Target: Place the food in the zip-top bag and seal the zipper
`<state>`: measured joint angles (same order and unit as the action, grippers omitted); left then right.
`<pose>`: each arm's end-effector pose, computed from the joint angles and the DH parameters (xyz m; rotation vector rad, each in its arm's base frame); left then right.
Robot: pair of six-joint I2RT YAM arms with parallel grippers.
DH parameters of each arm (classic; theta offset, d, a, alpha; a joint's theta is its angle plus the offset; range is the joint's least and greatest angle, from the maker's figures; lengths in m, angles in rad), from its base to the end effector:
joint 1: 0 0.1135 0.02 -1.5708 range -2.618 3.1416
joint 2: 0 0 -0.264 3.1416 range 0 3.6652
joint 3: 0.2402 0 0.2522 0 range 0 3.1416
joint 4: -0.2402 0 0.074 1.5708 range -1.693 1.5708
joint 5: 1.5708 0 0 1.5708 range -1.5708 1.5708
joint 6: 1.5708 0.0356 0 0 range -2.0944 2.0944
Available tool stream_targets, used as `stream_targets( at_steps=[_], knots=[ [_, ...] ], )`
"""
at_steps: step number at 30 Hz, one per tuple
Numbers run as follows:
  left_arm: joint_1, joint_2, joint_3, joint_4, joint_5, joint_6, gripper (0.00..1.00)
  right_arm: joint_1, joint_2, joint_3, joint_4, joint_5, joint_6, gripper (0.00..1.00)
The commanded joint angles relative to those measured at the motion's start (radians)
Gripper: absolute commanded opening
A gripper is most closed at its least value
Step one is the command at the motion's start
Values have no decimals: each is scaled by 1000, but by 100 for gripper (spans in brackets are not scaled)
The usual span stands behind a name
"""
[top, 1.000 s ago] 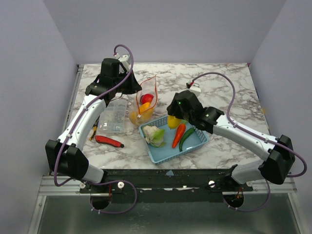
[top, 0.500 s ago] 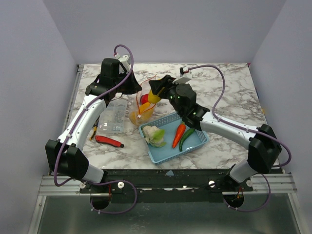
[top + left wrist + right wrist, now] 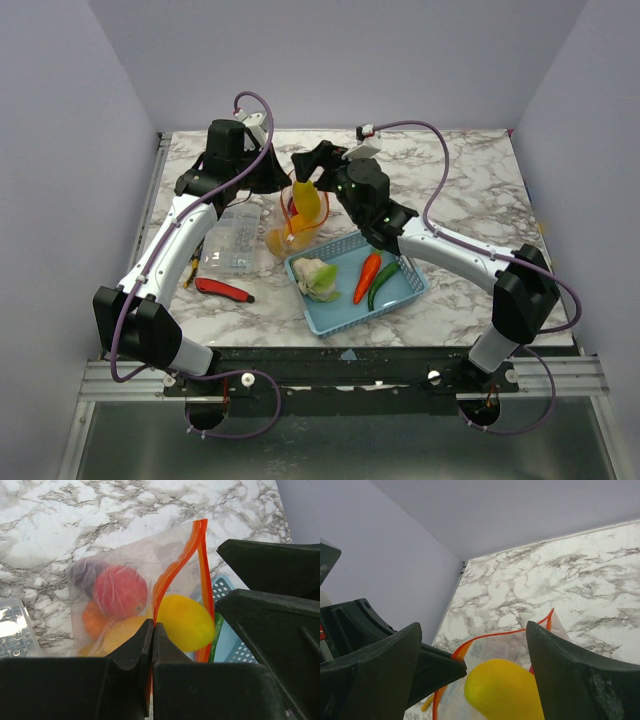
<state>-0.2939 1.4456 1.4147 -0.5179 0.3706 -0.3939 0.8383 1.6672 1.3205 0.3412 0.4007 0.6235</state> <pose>0.3075 -0.1065 0.3719 0.1194 2.1792 -0.7933 0.2798 0.2903 0.3489 0.1503 1.6306 0.8229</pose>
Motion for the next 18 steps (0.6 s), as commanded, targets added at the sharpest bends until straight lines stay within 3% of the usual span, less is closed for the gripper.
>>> stream_targets(
  at_steps=[1,12,18],
  knots=[
    [7,-33,-11,21,24,-8,0,3,23,49,-100,9,-13,88],
    [9,-41,-14,24,28,-9,0,3,-65,78,-337,49,-116,87],
    [11,-49,-16,24,24,-10,0,4,-200,-24,-512,113,-136,85]
  ],
)
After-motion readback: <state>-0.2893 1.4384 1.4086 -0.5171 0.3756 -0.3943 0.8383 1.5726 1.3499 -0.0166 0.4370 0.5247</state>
